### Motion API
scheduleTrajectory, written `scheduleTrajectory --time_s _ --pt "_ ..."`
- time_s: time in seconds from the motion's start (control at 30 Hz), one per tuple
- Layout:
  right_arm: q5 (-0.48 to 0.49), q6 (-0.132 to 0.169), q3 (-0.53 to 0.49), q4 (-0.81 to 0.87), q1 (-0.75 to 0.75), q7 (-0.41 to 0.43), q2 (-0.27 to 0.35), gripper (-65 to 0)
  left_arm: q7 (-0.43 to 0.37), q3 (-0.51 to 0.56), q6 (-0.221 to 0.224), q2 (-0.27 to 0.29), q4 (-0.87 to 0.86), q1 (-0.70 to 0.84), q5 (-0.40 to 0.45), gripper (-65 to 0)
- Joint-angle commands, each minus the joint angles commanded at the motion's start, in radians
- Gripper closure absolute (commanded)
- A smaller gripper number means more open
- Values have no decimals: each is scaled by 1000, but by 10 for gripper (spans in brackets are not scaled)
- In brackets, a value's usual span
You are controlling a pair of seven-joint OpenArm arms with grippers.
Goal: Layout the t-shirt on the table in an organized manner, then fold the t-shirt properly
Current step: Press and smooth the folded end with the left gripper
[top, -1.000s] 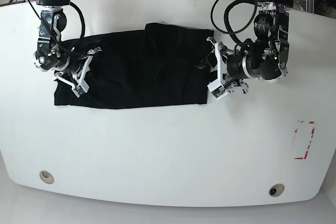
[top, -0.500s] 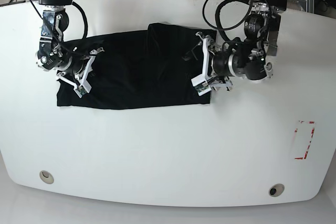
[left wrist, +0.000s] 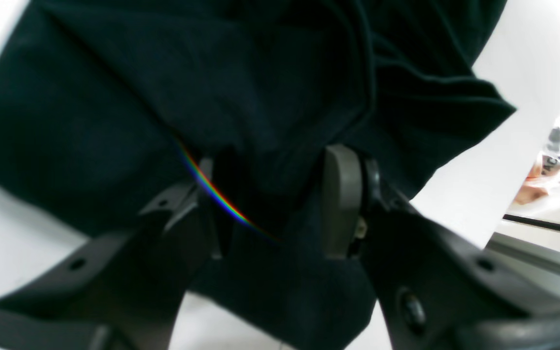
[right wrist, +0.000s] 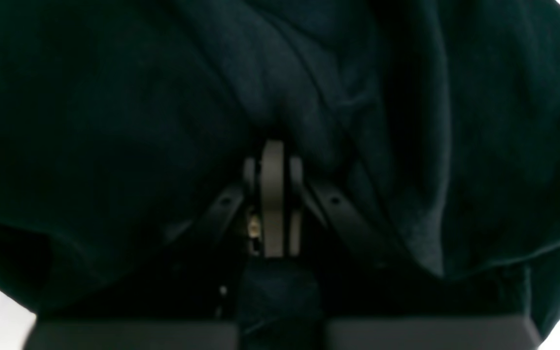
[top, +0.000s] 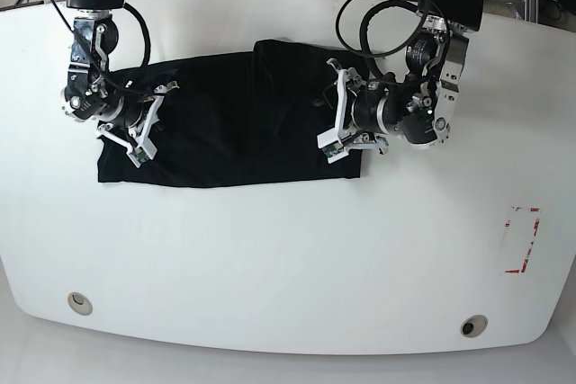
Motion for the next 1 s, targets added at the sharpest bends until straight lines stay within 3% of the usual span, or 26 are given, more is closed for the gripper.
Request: scheduleTrajectory --time_s 0.23,0.4,0.77,1.0 --pt "-2 0 0 2 0 0 0 -8 0 0 0 2 -26 -12 2 -218" --pt "-2 0 0 2 0 0 0 -8 -2 -2 0 2 -26 -15 2 -71" --pt "-2 0 0 2 2 -2 0 -8 -58 0 0 6 2 -18 -3 -61" --pt "-2 0 0 2 2 -2 3 -8 -63 2 0 75 -8 -58 3 -63"
